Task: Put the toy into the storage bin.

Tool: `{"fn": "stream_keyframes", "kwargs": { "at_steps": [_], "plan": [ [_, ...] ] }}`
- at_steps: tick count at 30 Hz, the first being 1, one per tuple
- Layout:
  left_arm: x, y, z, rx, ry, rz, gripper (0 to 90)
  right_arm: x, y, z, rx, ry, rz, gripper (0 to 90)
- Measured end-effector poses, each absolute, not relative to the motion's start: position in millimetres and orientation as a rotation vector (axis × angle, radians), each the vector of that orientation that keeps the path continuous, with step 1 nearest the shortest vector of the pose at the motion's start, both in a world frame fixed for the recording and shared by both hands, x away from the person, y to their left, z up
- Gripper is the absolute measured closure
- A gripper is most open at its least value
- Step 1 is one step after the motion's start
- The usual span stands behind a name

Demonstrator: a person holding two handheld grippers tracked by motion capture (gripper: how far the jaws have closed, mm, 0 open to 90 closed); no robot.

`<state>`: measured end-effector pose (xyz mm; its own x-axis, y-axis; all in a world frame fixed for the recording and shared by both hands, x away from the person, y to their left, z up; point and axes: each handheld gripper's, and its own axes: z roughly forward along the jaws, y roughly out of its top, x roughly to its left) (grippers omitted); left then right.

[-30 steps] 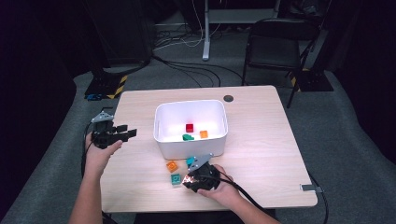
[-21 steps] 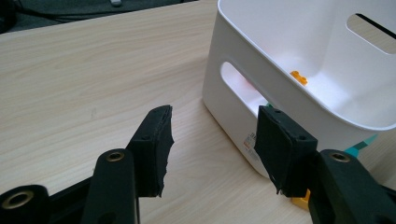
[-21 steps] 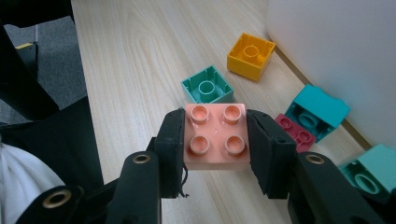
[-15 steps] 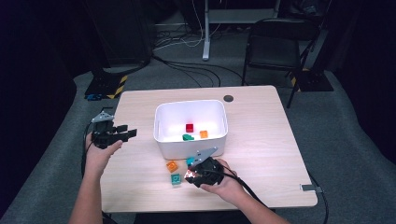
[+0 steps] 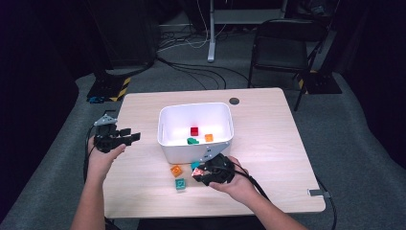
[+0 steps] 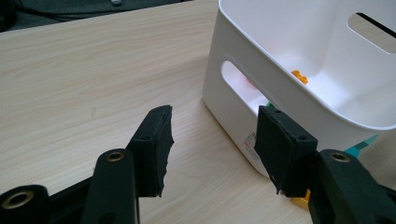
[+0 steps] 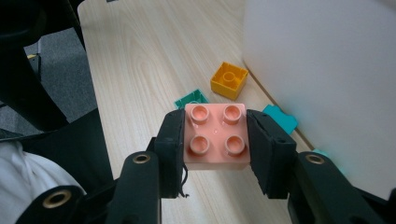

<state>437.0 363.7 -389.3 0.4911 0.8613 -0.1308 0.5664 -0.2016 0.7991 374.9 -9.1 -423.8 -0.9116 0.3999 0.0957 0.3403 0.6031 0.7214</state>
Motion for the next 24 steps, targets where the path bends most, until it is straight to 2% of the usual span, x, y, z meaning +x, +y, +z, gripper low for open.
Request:
{"fn": "stream_keyframes", "kwargs": {
  "at_steps": [24],
  "plan": [
    [436.8, 364.7, -389.3, 1.88, 1.197, 0.438, 45.9, 389.7, -15.2, -364.5, 0.613, 2.736, 1.22, 58.4]
  ]
}}
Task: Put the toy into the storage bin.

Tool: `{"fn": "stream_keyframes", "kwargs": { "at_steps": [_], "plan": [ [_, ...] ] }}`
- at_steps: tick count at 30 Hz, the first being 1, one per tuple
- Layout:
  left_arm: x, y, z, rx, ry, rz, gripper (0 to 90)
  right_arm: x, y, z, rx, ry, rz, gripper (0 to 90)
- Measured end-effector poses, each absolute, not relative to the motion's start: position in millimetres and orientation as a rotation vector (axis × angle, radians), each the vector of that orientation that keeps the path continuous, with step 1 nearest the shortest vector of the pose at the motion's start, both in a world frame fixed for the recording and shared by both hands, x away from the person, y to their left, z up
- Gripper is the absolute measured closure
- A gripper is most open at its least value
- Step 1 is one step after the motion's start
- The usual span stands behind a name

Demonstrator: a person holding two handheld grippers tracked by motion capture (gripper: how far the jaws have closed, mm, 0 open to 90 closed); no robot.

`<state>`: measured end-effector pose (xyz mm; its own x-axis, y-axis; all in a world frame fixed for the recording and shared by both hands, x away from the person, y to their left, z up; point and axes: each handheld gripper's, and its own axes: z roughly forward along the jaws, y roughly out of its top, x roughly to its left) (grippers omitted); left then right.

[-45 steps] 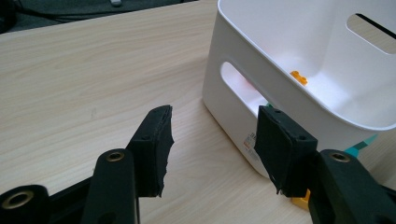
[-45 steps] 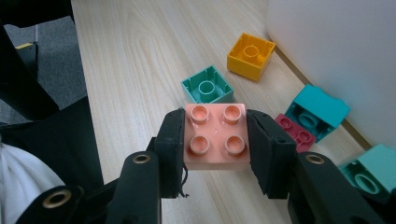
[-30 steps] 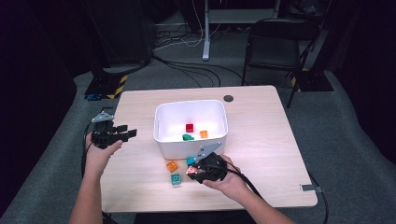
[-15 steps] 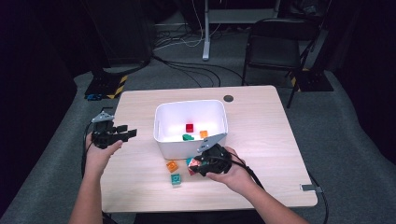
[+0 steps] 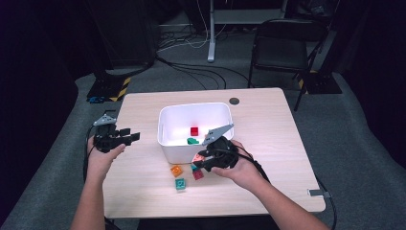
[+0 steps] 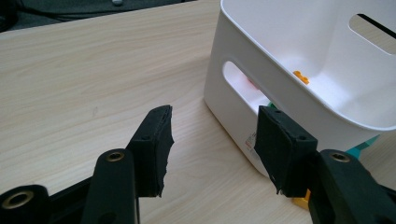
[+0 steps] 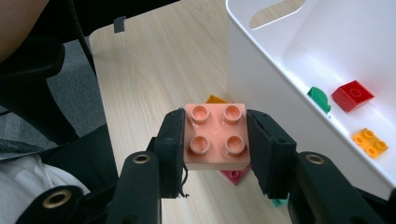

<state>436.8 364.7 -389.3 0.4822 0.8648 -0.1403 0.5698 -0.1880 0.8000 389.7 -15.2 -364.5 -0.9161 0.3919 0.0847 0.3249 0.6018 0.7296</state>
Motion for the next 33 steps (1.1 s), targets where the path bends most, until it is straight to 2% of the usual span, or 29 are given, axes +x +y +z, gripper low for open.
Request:
{"fn": "stream_keyframes", "kwargs": {
  "at_steps": [16, 33],
  "plan": [
    [437.1, 365.4, -389.9, 1.874, 1.199, 0.436, 46.0, 412.5, -12.3, -334.2, 0.627, 2.684, 1.22, 58.4],
    [437.7, 366.8, -390.1, 1.873, 1.197, 0.438, 45.9, 454.5, -3.5, -336.1, 0.727, 2.627, 1.2, 58.4]
  ]
}}
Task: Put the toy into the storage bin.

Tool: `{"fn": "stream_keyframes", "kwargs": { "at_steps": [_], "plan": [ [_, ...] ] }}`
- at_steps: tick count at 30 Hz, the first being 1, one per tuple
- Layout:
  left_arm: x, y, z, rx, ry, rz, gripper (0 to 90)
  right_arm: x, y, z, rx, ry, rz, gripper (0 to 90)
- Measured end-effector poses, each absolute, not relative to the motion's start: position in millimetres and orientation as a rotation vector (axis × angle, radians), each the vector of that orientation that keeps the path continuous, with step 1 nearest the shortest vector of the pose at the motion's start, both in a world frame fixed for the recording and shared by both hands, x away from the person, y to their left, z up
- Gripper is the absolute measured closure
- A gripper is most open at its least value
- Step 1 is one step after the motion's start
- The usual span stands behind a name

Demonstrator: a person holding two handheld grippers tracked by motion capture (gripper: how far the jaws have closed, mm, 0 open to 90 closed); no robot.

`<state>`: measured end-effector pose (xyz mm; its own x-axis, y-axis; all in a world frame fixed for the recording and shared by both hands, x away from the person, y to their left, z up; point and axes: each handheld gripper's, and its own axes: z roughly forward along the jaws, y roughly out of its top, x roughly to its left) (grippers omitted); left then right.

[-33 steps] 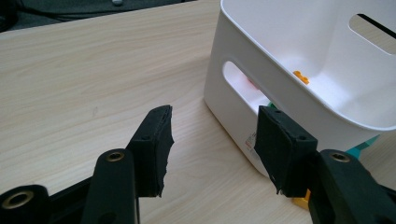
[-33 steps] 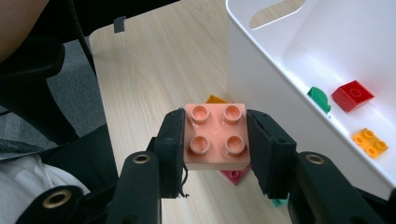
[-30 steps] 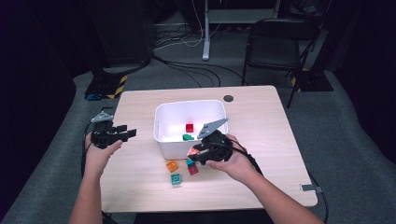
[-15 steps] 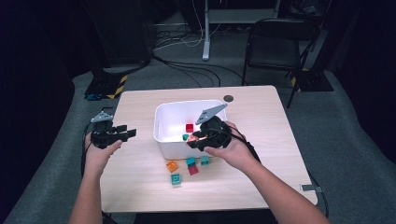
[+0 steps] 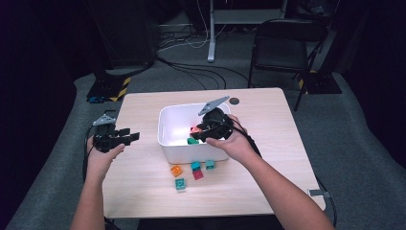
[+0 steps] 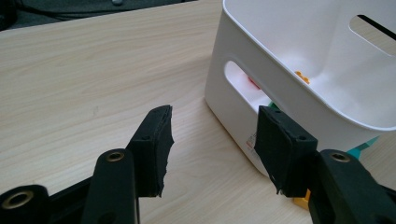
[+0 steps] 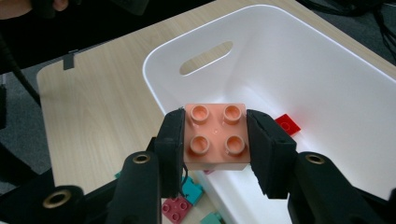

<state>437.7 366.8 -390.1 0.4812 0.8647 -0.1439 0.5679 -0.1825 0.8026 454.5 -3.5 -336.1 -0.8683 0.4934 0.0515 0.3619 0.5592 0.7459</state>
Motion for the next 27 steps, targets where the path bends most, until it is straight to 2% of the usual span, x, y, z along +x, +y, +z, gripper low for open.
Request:
{"fn": "stream_keyframes", "kwargs": {
  "at_steps": [27],
  "plan": [
    [438.9, 367.4, -390.9, 1.864, 1.196, 0.433, 45.9, 519.7, 28.1, -352.7, 0.794, 2.558, 1.198, 58.4]
  ]
}}
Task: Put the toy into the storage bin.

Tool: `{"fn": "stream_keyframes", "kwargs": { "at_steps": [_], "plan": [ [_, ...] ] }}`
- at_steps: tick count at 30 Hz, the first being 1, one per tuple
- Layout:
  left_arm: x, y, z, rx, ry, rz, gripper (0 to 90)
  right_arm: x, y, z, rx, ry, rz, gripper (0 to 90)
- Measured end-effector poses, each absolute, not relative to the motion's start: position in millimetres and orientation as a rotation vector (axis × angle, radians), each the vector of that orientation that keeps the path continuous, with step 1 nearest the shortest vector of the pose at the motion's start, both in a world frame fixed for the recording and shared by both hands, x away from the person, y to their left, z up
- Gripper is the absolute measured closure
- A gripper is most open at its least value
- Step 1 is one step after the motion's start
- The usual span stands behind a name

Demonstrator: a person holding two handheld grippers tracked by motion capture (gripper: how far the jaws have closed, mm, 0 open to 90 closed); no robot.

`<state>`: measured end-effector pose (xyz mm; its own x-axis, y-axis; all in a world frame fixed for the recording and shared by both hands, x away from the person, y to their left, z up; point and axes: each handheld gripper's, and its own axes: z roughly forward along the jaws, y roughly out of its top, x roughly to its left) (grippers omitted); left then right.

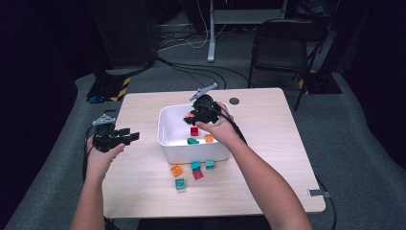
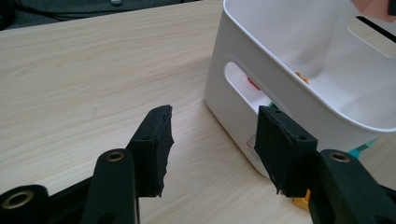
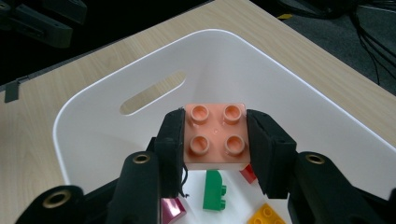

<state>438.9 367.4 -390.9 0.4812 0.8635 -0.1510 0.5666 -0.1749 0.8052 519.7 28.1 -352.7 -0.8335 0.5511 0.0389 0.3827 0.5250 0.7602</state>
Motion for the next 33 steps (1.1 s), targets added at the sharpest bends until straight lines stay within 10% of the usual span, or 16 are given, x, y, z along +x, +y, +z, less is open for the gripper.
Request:
{"fn": "stream_keyframes", "kwargs": {
  "at_steps": [33],
  "plan": [
    [438.7, 369.4, -389.7, 1.861, 1.196, 0.432, 43.7, 517.6, 35.3, -353.0, 0.79, 2.573, 1.15, 51.3]
  ]
}}
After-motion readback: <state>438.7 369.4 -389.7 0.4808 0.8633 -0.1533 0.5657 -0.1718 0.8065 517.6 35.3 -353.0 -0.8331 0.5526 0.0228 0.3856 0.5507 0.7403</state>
